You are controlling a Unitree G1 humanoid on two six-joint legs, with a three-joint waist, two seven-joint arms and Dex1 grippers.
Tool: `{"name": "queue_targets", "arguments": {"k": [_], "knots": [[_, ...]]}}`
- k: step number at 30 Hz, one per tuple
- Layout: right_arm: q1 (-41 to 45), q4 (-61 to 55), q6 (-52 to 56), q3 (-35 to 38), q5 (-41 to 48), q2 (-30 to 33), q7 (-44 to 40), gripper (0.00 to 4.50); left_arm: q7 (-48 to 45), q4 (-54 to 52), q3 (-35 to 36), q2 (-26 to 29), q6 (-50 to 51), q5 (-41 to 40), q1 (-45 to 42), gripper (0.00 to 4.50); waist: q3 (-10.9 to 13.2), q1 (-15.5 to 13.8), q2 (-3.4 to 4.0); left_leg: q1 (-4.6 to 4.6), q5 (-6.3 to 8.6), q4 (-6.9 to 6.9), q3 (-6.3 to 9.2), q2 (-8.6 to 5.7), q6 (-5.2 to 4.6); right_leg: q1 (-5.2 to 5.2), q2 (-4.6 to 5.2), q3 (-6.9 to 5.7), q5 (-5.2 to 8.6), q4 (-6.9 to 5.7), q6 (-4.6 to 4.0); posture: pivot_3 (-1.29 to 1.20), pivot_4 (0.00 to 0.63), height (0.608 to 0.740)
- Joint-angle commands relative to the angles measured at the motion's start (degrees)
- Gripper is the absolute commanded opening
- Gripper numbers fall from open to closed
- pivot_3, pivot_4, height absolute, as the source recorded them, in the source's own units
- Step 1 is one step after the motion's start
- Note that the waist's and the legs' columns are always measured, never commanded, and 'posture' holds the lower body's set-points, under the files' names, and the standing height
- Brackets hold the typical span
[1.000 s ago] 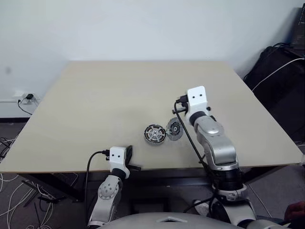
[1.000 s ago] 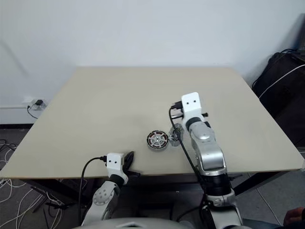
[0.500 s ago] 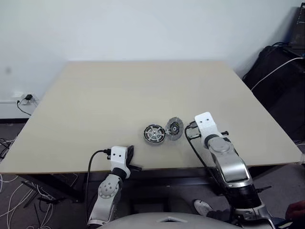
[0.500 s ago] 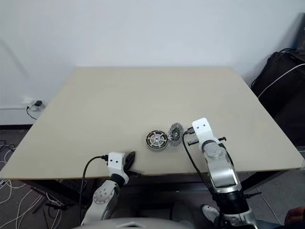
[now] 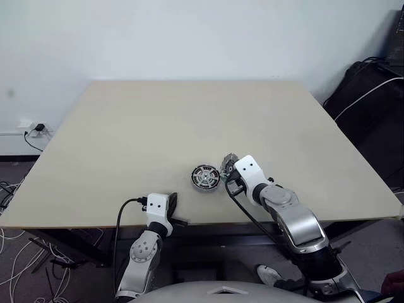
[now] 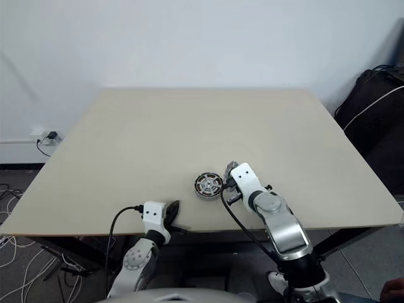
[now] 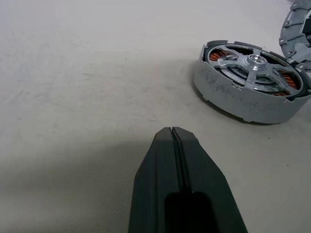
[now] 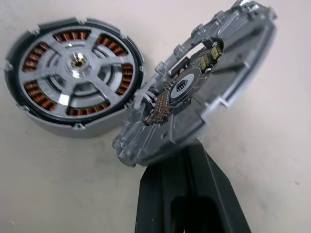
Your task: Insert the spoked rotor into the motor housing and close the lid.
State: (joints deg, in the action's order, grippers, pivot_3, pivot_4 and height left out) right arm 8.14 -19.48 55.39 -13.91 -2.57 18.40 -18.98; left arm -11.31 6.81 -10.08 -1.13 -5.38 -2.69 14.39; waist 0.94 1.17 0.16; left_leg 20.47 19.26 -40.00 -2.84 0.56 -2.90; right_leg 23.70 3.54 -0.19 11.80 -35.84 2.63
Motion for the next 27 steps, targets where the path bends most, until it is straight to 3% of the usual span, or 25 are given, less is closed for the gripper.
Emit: {"name": "queue_targets", "arguments": {"k": [1,12,27], "knots": [[2.1,-1.1,-2.1,0.0,0.6,-1.0,0.1,0.03,0.0,-1.3,-0.4,-0.2,-0.6,0.1,-0.5,0.0,0.0,0.0,0.0,0.0,0.0,0.0,0.0,0.0,0.0,0.0,0.0,0.0,0.0,0.0,0.0,0.0,0.0,0.74],[5.0,9.6,-11.1,-2.6,-3.0,-4.7,4.6,0.03,0.0,-1.2,-0.5,-0.2,-0.7,0.3,-0.6,0.0,0.0,0.2,-0.01,0.0,0.0,0.0,-0.01,-0.02,0.01,0.0,0.0,0.01,-0.01,0.0,0.0,0.0,0.0,0.74],[8.7,18.2,-18.9,-8.8,-5.1,-9.4,2.5,0.03,0.1,-0.7,-0.3,-0.4,-0.9,0.2,-0.9,0.0,0.0,0.5,-0.01,-0.03,-0.01,0.0,-0.01,0.01,0.02,-0.02,-0.02,0.01,-0.01,-0.03,0.0,0.0,0.0,0.74]]}}
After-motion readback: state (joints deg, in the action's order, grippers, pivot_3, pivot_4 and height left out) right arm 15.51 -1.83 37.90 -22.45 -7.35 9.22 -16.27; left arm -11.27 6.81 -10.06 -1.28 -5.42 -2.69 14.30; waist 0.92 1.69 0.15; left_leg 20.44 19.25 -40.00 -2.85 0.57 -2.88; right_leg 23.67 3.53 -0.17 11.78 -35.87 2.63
